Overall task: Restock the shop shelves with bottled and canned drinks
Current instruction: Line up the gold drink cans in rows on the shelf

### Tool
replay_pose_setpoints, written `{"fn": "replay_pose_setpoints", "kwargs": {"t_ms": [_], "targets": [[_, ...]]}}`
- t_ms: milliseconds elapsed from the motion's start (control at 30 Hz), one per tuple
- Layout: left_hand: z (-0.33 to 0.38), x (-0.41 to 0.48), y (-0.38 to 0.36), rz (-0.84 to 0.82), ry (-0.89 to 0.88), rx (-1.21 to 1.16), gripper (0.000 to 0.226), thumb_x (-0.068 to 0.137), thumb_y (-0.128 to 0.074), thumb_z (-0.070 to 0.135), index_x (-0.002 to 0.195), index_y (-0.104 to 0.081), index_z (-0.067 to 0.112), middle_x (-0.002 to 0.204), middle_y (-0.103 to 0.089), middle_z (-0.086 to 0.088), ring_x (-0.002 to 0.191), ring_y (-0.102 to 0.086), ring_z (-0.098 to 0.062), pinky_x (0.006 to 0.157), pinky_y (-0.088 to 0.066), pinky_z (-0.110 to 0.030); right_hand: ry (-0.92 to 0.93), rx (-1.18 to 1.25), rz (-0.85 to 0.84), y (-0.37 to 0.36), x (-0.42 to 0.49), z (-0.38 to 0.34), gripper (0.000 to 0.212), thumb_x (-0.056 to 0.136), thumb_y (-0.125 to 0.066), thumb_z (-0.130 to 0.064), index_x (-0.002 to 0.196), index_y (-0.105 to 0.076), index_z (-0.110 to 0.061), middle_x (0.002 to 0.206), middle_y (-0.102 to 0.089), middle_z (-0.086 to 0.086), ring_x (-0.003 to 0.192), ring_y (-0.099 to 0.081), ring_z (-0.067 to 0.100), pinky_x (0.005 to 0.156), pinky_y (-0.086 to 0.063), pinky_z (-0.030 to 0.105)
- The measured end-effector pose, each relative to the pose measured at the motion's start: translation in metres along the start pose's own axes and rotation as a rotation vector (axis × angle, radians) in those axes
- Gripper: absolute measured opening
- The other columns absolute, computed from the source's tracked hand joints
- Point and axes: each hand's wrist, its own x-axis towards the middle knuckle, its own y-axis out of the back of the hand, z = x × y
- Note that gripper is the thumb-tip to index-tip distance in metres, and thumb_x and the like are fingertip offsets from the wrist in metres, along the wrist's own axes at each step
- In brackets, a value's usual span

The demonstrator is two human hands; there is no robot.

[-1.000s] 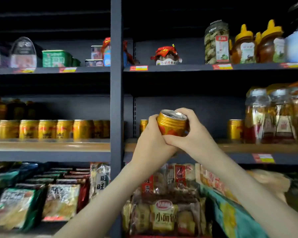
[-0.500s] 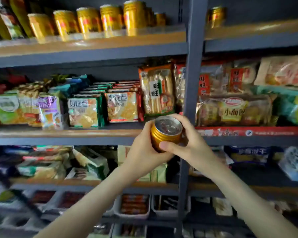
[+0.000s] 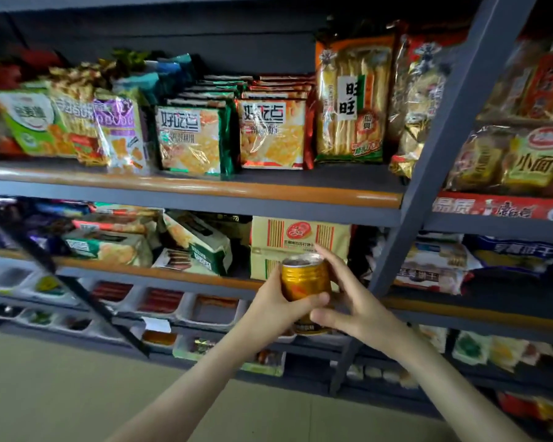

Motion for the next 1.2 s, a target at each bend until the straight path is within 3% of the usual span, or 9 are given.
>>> {"fn": "replay_pose_setpoints", "kwargs": {"t_ms": [167,300,467,567,700,867,933,1067,1200], "targets": [[-0.007,0.005,0.007,0.011,0.39,-0.487,0.065,0.075,-0.068,0.05,0.127,-0.054,0.014,0.113,-0.07,-0.013,0.103,-0.068,-0.027,0.093,-0.053,-0.046,-0.017,-0.275,-0.138,-0.013,0.004,0.016,0.109,0.071,-0.08,-0.047,0.138,0.003,-0.067,0.152,0.01,-0.035,0.146,-0.003,-0.001,0.119,-0.024,0.037],[-0.014,0.003,0.016,-0.005,0.521,-0.594,0.052,0.086,-0.057,0.053,0.123,-0.059,0.016,0.109,-0.072,-0.011,0.1,-0.07,-0.025,0.084,-0.057,-0.042,-0.046,-0.275,0.011,-0.027,0.013,0.024,0.097,0.076,-0.082,-0.025,0.135,-0.015,-0.065,0.146,-0.02,-0.035,0.138,-0.027,-0.005,0.109,-0.037,0.022],[-0.021,0.0,0.032,0.015,0.641,-0.734,0.04,0.096,-0.045,0.046,0.111,-0.06,0.012,0.093,-0.072,-0.011,0.084,-0.07,-0.026,0.064,-0.058,-0.036,-0.128,-0.272,0.0,-0.042,0.023,0.025,0.092,0.071,-0.085,-0.031,0.131,-0.023,-0.062,0.137,-0.041,-0.02,0.119,-0.046,-0.005,0.087,-0.038,0.001],[-0.026,-0.002,0.038,0.006,0.647,-0.763,0.042,0.096,-0.043,0.044,0.117,-0.057,0.011,0.097,-0.07,-0.013,0.084,-0.068,-0.028,0.062,-0.058,-0.037,-0.151,-0.297,-0.018,-0.049,0.025,0.023,0.1,0.062,-0.088,-0.039,0.136,-0.023,-0.055,0.136,-0.044,-0.014,0.117,-0.051,0.002,0.095,-0.047,0.021],[-0.025,-0.004,0.044,-0.04,0.568,-0.761,0.044,0.094,-0.048,0.042,0.126,-0.053,0.012,0.104,-0.069,-0.014,0.09,-0.069,-0.03,0.067,-0.06,-0.041,-0.107,-0.313,0.083,-0.054,0.024,0.016,0.095,0.06,-0.089,-0.041,0.135,-0.03,-0.046,0.121,-0.05,-0.016,0.106,-0.057,0.0,0.087,-0.052,0.021],[-0.022,-0.009,0.054,-0.091,0.383,-0.742,0.048,0.093,-0.047,0.035,0.13,-0.049,0.005,0.12,-0.064,-0.023,0.105,-0.066,-0.034,0.076,-0.059,-0.035,-0.086,0.213,0.17,-0.044,0.028,0.002,0.076,0.063,-0.086,0.0,0.118,-0.044,-0.03,0.108,-0.059,-0.007,0.089,-0.067,0.002,0.072,-0.052,0.018],[-0.021,-0.01,0.052,-0.089,0.312,-0.763,0.047,0.092,-0.055,0.032,0.132,-0.046,0.007,0.125,-0.061,-0.026,0.11,-0.064,-0.036,0.08,-0.059,-0.037,-0.054,0.329,0.156,-0.039,0.03,0.0,0.072,0.057,-0.085,-0.009,0.115,-0.046,-0.026,0.101,-0.064,-0.006,0.087,-0.068,0.003,0.071,-0.052,0.017],[-0.019,-0.004,0.049,-0.112,0.182,-0.882,0.096,0.072,-0.081,0.04,0.143,-0.029,0.002,0.13,-0.053,-0.033,0.115,-0.059,-0.042,0.082,-0.057,-0.044,-0.035,0.381,0.043,-0.037,0.032,-0.009,0.074,0.051,-0.081,-0.036,0.113,-0.042,-0.027,0.1,-0.066,-0.006,0.09,-0.067,0.002,0.074,-0.052,0.018],[0.004,-0.001,0.049,0.041,0.133,-0.778,0.095,0.072,-0.081,0.037,0.143,-0.029,0.003,0.131,-0.053,-0.032,0.106,-0.06,-0.041,0.073,-0.06,-0.046,-0.116,0.298,-0.045,-0.028,0.03,-0.025,0.094,0.049,-0.074,-0.079,0.118,-0.038,-0.027,0.101,-0.069,-0.021,0.095,-0.066,-0.003,0.076,-0.049,0.011]]}}
